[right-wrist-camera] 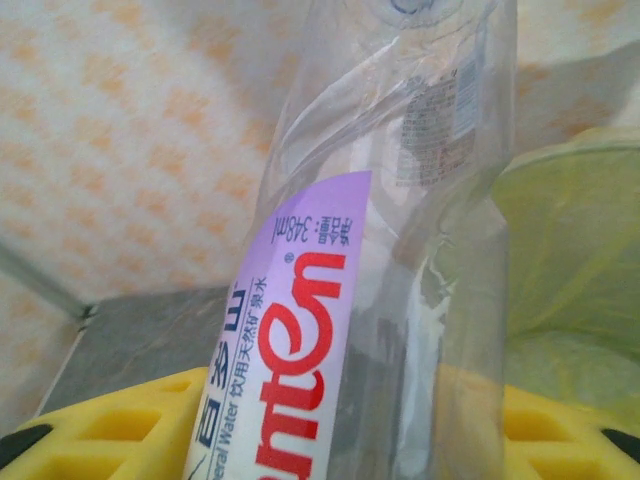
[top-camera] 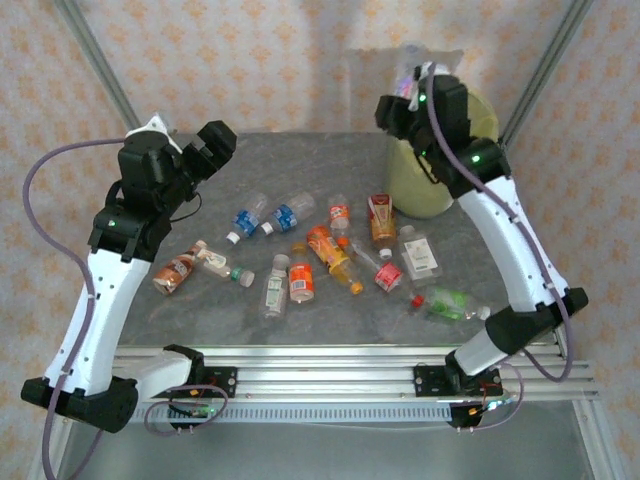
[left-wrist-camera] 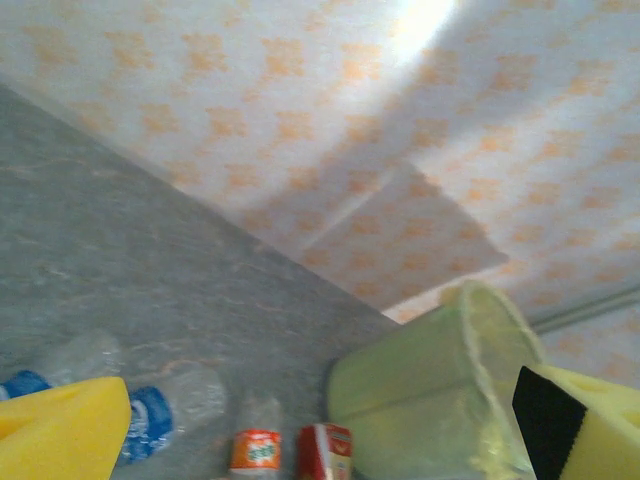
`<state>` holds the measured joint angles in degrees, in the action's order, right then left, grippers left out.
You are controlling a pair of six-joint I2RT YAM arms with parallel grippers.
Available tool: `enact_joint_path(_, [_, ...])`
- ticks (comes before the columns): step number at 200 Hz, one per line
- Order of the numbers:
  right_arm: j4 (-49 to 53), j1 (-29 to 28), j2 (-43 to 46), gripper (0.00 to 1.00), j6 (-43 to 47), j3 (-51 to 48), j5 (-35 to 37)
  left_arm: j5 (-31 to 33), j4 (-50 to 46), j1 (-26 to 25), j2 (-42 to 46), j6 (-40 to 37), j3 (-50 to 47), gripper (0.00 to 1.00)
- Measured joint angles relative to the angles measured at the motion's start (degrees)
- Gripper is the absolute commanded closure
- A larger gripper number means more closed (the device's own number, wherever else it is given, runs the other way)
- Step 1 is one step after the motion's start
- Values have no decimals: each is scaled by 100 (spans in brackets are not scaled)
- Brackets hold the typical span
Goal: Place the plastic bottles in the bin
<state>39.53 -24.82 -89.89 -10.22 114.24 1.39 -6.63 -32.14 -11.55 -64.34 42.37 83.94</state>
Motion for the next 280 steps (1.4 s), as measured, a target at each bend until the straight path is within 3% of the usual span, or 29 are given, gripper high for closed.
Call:
enact_joint_path(41, [662,551,-929,80,98,1023,76,713,-37,0,22,-199,-415,0])
enact_joint_path(110, [1926,1360,-3121,80,262,3554,-181,1325,-96,0,131,-363,-629,0])
enact_joint_path(175, [2581,1851,-3703,74,400,3602,-737,1659,-262,0,136,-407,-938,0])
enact_joint_path(280, [3193,1860,-4500,63,1036,3600,-1178,2100,-533,0,133,-459,-1128,0])
